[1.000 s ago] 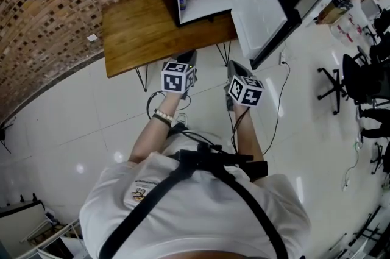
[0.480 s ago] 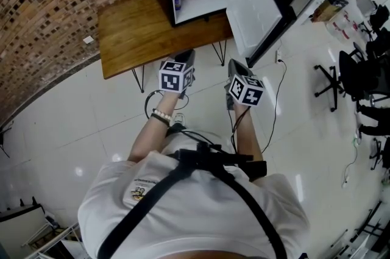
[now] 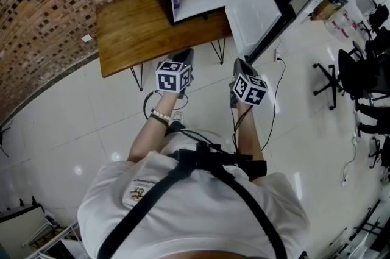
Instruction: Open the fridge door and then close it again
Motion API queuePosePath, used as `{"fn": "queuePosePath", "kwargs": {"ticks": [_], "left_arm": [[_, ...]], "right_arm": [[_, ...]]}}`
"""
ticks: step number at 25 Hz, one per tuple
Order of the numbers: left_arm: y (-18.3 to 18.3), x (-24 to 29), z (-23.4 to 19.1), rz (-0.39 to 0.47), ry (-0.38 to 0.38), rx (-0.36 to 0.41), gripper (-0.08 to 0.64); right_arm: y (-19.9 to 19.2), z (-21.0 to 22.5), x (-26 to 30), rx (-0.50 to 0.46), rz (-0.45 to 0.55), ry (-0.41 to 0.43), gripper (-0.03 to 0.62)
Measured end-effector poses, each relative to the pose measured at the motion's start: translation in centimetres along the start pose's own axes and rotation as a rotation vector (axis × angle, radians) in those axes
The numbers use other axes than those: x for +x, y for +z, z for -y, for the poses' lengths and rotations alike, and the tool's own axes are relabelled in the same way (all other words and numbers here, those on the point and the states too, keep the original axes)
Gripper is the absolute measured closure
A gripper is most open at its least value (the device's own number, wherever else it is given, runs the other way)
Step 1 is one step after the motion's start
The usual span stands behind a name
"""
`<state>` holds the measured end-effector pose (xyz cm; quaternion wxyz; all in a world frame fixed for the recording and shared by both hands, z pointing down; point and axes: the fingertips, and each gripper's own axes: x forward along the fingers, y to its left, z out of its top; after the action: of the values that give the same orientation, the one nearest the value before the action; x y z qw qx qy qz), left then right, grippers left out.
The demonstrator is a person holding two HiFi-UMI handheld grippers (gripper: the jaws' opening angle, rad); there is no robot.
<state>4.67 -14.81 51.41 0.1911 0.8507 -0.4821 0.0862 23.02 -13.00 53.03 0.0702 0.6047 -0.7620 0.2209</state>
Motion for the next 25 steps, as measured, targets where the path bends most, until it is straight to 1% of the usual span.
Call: {"fn": "queuePosePath", "kwargs": {"ticks": [5, 6, 11, 18, 24, 25], "left_arm": [[-0.2, 0.6, 0.1, -0.009, -0.002, 0.002, 0.56], [-0.2, 0.6, 0.2, -0.009, -0.001, 0.002, 0.56], [0.1, 0.9, 0.3, -0.015, 0.012, 0.011, 0.56], [0.3, 1.8, 0.3, -0.019, 0.019, 0.014, 0.56], [0.5, 2.6, 0.0, -0.027, 0.027, -0.004, 0.56], [0.5, 2.6, -0.1, -0.03, 0.028, -0.007, 0.56]], "right_arm": [[0.7, 2.5, 0.2, 0.016, 0.008, -0.057, 0.403], [0.9, 3.2, 0.1, 0.018, 0.012, -0.068, 0.389], [2.1, 6.5, -0.2, 0.036, 0.031, -0.118, 0.388], [3.2, 8.9, 0.5, 0.031, 0.045, -0.14, 0.374], [4.6, 11.4, 2.0, -0.01, 0.025, -0.171, 0.305], [4.7, 11.8, 2.4, -0.02, 0.017, -0.17, 0.304]]}}
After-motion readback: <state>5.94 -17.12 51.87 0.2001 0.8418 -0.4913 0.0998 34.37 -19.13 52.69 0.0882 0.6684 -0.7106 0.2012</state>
